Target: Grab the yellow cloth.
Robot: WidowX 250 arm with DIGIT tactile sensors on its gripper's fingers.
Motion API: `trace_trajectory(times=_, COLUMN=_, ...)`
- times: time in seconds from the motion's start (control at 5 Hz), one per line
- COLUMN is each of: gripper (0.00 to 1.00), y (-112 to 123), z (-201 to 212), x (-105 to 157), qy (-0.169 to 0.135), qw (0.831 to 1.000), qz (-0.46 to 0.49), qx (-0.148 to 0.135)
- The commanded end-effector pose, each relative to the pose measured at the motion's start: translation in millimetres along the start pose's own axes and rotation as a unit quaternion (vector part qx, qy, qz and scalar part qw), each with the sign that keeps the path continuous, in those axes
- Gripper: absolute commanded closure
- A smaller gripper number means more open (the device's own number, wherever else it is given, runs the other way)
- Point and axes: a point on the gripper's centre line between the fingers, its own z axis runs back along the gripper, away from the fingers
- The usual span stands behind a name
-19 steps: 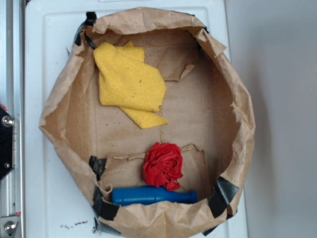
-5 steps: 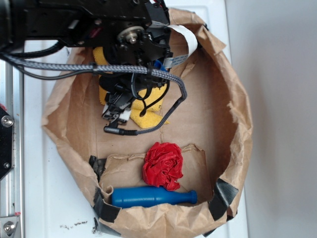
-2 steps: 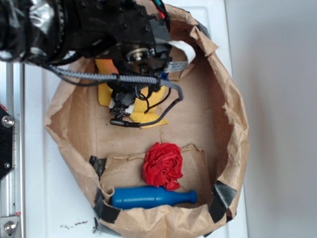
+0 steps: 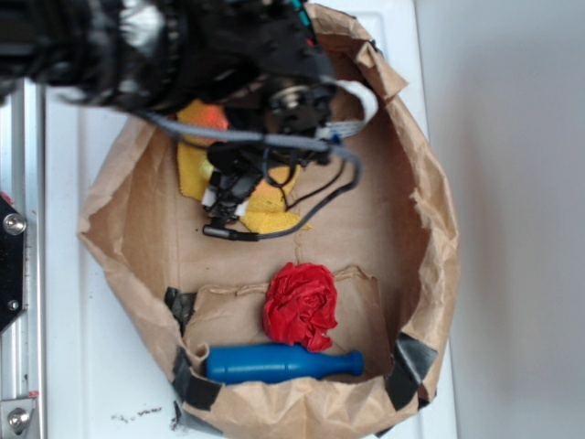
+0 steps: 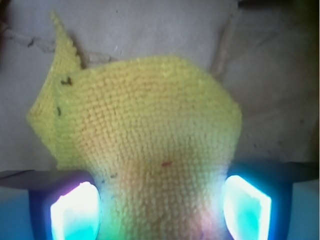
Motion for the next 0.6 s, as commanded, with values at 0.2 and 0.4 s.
trace_trajectory(times=0.2, gripper=1.00, y=0.0, z=19.4, x=3.8, qy=-0.040, qw=0.999, qz=0.016, qx=0.020)
trace_trajectory(times=0.4, gripper=1.00, y=-1.0, z=17.9, x=3.5, qy=-0.045, qw=0.999, qz=0.022, qx=0.022)
